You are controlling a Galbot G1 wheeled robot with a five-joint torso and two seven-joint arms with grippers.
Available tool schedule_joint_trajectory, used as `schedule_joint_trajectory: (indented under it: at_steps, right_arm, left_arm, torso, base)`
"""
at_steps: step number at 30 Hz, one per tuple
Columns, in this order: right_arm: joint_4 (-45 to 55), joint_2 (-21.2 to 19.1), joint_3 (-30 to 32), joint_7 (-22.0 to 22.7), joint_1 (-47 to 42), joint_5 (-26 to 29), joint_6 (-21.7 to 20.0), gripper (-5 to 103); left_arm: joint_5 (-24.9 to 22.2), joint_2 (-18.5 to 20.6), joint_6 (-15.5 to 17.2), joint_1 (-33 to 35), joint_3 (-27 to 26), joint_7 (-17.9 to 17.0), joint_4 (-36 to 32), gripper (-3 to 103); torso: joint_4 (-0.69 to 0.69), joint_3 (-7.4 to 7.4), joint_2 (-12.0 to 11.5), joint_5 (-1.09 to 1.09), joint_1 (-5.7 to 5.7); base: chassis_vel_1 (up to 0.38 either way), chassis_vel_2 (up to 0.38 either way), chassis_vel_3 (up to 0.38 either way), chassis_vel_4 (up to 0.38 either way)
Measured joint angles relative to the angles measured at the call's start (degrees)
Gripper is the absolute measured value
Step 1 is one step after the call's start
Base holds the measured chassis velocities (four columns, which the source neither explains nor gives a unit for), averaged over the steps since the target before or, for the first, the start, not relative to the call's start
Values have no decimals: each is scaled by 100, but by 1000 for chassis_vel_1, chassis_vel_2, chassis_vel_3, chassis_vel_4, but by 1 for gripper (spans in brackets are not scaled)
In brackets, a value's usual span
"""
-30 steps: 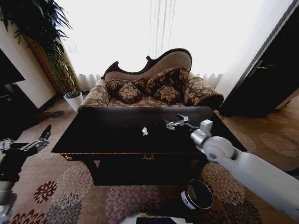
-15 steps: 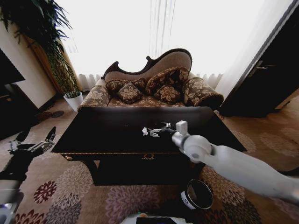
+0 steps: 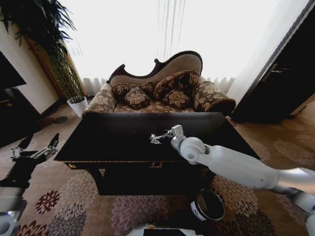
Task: Move to the front of the table and place the trash on the table into the trash bin.
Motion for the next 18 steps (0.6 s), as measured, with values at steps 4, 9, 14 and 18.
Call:
schedule_joint_trajectory:
  at_steps: [4,9,14,18]
  right_arm:
    - [-157,115,-139,9,63,-62,21,100]
    - [-252,147,-191,-3,69,-107,30,100]
    - [-265,100,-190,-78,31,-129,48,100]
    - [-190,27,-142,-126,10,-105,52,92]
  left_arm:
    - [22,-15,-10,-2,14,7,3,100]
    - [24,3,-24,-3,9,11,33,100]
    - [25,17,-28,-19,7,12,61,100]
    - [37,26,-29,-34,33,12,70,100]
  torso:
    - [0,0,0,0,0]
    - [0,0,0,0,0]
    - [0,-1,0,0,0]
    - [0,0,0,0,0]
  base:
    - [0,0,0,0]
    - [0,0,0,0]
    - [0,0,0,0]
    - [0,0,0,0]
